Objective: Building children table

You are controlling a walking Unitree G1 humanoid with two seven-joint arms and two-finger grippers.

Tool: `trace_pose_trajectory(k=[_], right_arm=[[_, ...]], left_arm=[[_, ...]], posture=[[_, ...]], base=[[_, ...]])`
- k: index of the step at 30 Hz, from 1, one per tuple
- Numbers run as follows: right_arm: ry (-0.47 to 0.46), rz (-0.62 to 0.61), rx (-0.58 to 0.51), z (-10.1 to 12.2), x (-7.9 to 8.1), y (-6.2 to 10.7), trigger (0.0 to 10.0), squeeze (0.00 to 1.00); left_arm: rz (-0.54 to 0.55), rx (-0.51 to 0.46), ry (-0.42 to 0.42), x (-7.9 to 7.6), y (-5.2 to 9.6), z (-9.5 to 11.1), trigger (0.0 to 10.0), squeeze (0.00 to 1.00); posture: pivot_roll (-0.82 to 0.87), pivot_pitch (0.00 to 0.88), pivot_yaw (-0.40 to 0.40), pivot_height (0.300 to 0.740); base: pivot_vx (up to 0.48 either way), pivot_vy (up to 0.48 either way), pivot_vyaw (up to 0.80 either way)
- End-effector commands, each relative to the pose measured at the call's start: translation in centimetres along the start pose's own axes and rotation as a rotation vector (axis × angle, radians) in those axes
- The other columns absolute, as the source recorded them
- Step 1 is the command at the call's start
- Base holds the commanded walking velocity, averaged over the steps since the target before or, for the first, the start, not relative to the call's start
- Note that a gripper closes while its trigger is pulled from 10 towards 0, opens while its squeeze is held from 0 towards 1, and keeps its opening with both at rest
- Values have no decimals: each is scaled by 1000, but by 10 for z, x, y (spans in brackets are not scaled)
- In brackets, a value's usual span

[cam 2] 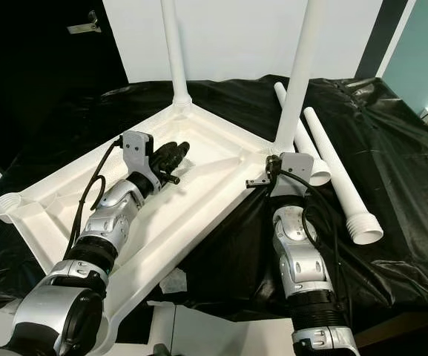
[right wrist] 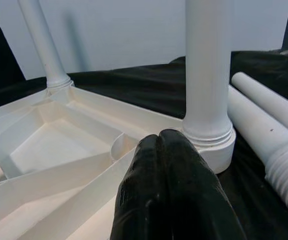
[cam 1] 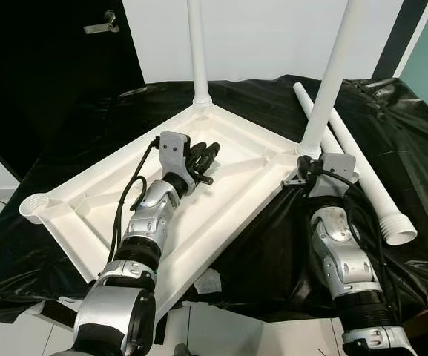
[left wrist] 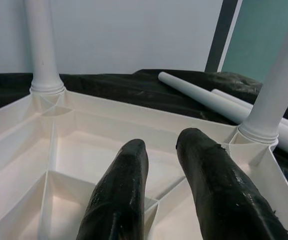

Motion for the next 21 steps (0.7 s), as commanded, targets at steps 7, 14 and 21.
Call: trace_pose_trajectory(k=[7, 14, 21], right_arm=[[9, 42, 37, -7, 6, 2, 10000, 0], [3, 49, 37, -5, 8, -1, 10000, 0], [3, 66, 38, -5, 12, 0, 10000, 0]], left_arm=[[112, -14, -5, 11, 5, -6, 10000, 0], [137, -11, -1, 14, 5, -8, 10000, 0], [143, 7, 0, 16, 4, -9, 10000, 0]], posture=[[-64, 0, 41, 740], [-66, 0, 37, 740], [-69, 0, 44, 740]], base=[[0, 0, 0], [0, 0, 0], [0, 0, 0]])
Point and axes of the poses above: a point about 5 cm out from each wrist's last joint towards the gripper, its own y axis pointing back from the gripper into the wrist, its own z axis along the axis of the wrist's last joint, x = y × z, the point moved 3 cm from there along -y, pointing out of the wrist towards the gripper, and after that the axes turned 14 degrees about y, right-handed, at the moved point
